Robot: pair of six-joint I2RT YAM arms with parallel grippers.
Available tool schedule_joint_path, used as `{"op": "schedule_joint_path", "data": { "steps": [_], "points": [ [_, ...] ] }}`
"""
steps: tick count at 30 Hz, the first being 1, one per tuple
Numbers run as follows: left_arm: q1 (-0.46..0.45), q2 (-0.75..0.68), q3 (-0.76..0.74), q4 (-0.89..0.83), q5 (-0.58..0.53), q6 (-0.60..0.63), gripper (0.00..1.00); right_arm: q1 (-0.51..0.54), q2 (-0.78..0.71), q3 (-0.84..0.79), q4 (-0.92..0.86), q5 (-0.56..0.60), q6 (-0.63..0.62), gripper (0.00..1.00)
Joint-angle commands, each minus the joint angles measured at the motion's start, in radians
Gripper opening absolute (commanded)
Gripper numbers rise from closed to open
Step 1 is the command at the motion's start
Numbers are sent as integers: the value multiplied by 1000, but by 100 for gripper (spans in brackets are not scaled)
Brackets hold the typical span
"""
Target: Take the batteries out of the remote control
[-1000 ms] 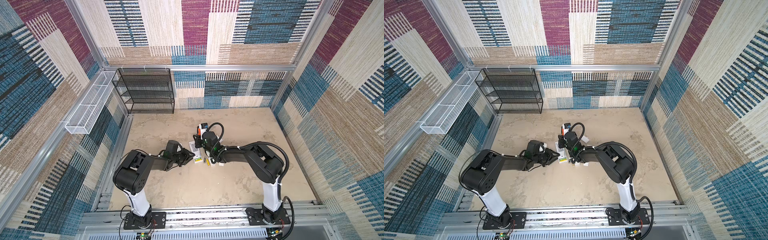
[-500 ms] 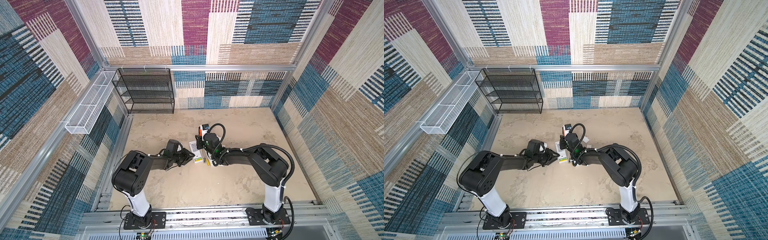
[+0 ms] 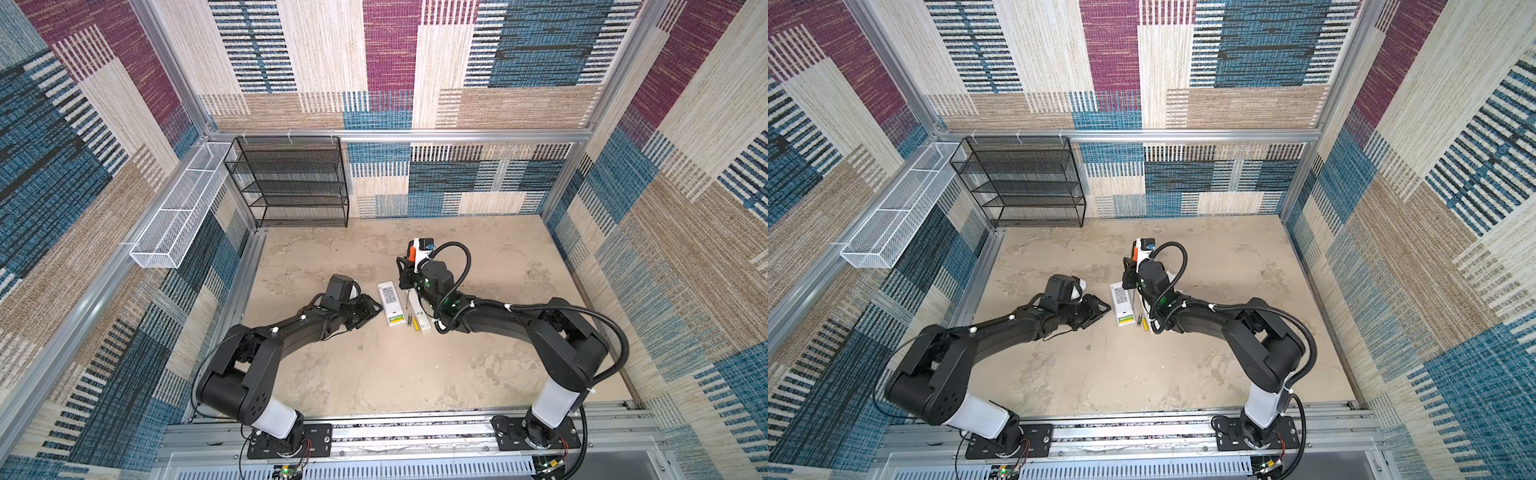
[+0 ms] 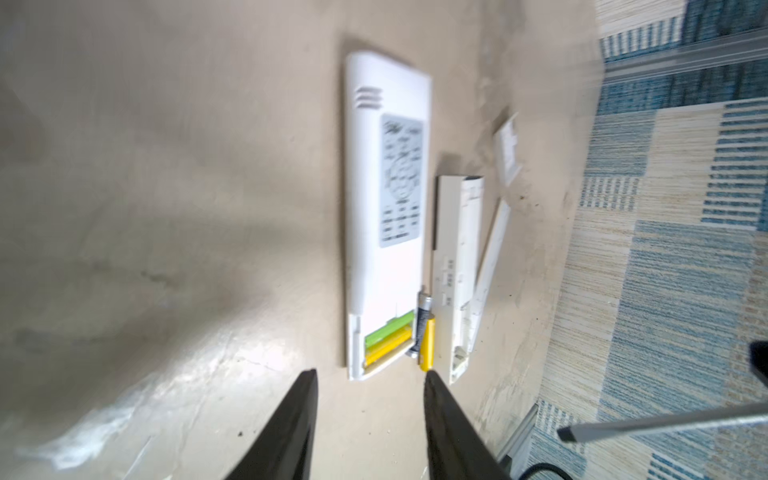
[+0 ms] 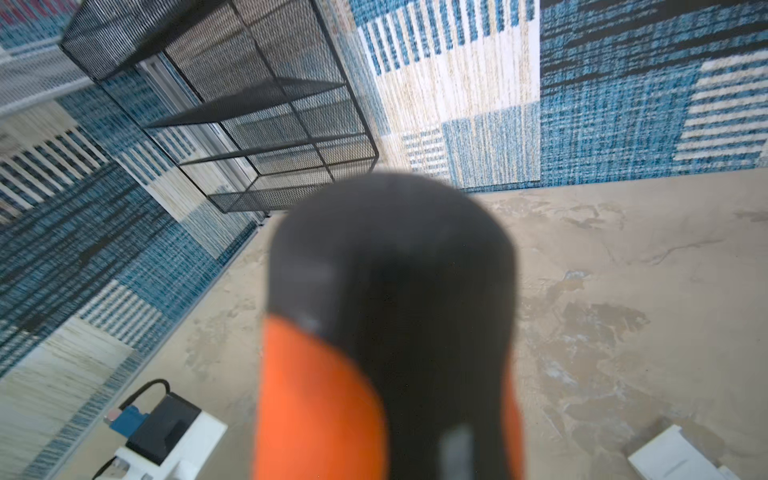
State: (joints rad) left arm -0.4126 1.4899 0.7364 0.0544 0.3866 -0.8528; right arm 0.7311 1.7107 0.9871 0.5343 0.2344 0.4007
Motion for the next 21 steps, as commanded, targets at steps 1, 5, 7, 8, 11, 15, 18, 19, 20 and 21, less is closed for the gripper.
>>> {"op": "schedule_joint_path", "data": {
  "steps": [1, 5, 7, 8, 11, 15, 18, 19, 20, 21],
  "points": [
    [-9, -91, 22, -54, -54, 191, 46, -4, -63, 33, -123, -61, 58, 0],
    [-93, -204, 66, -54, -116, 370, 48, -12, -138, 51, -217, -107, 111, 0],
    [-161, -249, 90, -45, -164, 477, 49, -12, -165, 60, -259, -125, 136, 0],
    [-189, -265, 97, -37, -180, 515, 50, -12, -177, 62, -274, -130, 149, 0],
    [-259, -288, 108, 6, -192, 581, 50, -13, -214, 57, -302, -140, 181, 0],
    [-305, -256, 128, 9, -147, 573, 51, -13, -255, 40, -307, -158, 215, 0],
    [-325, -232, 123, 37, -135, 549, 51, -13, -276, 30, -309, -164, 232, 0],
    [-327, -228, 113, 59, -126, 533, 51, -12, -282, 28, -310, -164, 232, 0],
    [-328, -223, 108, 85, -118, 522, 51, -13, -284, 27, -313, -166, 231, 0],
    [-330, -216, 102, 105, -108, 509, 51, -13, -287, 27, -320, -165, 232, 0]
  ]
}}
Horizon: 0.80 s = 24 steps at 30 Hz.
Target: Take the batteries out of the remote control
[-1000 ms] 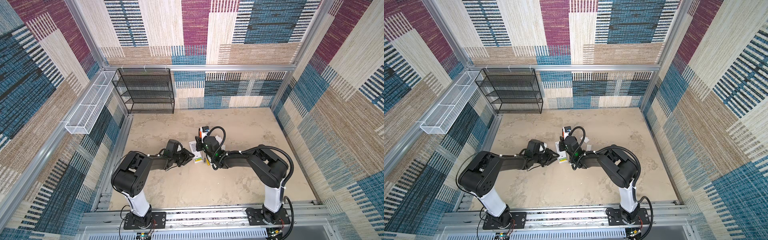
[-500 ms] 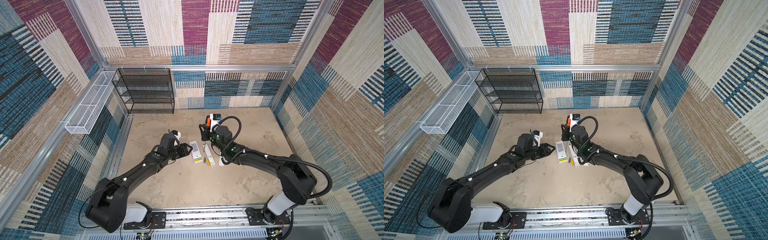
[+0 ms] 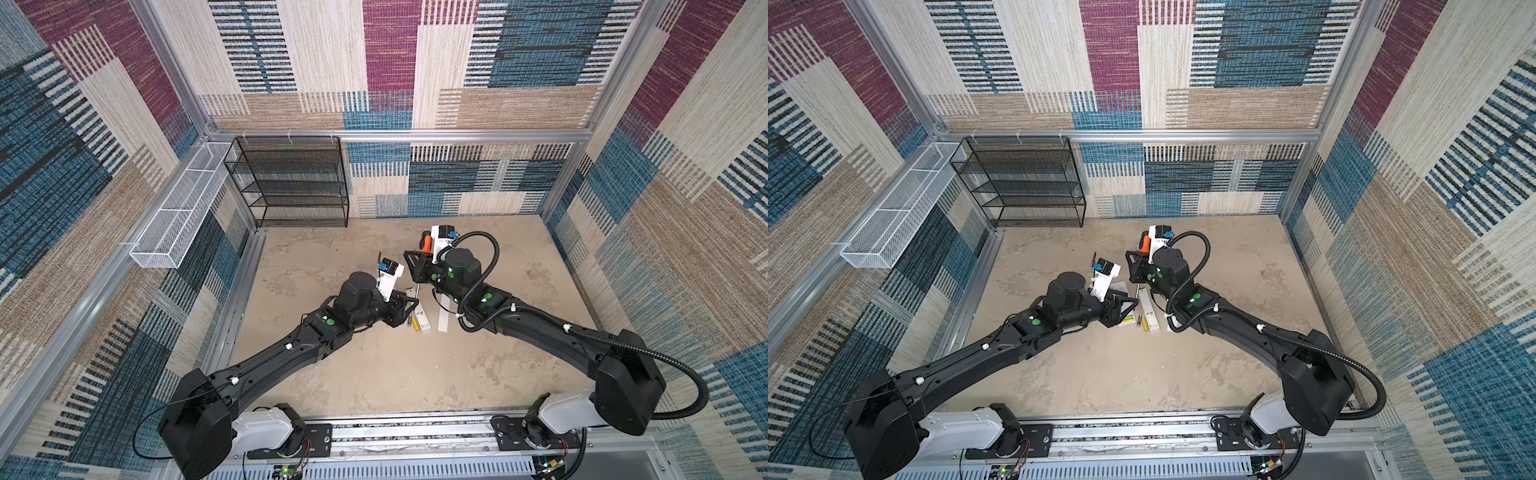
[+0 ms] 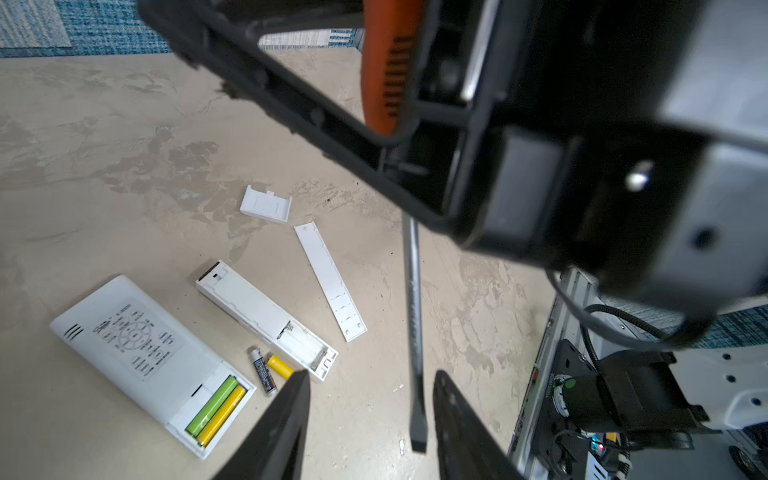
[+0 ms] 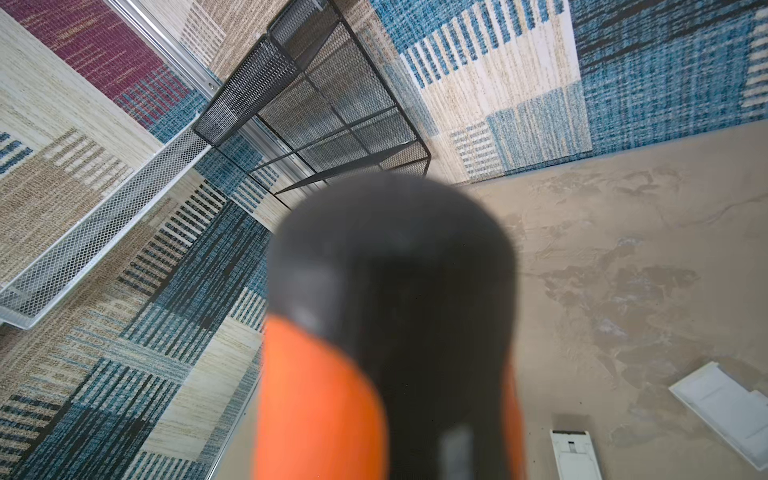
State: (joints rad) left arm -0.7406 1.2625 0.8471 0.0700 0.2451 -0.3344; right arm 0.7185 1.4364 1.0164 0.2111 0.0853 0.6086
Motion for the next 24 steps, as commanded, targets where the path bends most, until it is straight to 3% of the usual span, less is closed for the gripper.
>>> {"op": "schedule_joint_path", "data": {
  "steps": [1, 4, 6, 8, 10, 11, 14, 16, 24],
  "points": [
    [-2, 19, -9, 103, 45, -14, 51, 0, -14, -1, -2, -17, 24, 0],
    [-3, 50, 14, 106, 84, -17, 49, 0, -22, -5, -6, -19, 28, 0],
    [-3, 68, 22, 110, 96, -22, 42, 0, -32, -10, -3, -30, 34, 0],
    [-2, 79, 26, 114, 102, -22, 25, -1, -43, -12, -6, -41, 38, 0],
    [2, 76, 30, 106, 96, -14, 3, -4, -56, -6, -23, -63, 42, 8],
    [4, 72, 30, 101, 98, -1, 0, -10, -64, -1, -39, -81, 44, 15],
    [16, 57, 25, 82, 143, 61, 0, -44, -87, 24, -112, -162, 40, 43],
    [25, 38, 18, 68, 169, 117, 0, -80, -105, 43, -179, -238, 32, 54],
    [52, 12, 45, -32, 255, 258, 0, -141, -133, 97, -303, -432, 12, 60]
  ]
}}
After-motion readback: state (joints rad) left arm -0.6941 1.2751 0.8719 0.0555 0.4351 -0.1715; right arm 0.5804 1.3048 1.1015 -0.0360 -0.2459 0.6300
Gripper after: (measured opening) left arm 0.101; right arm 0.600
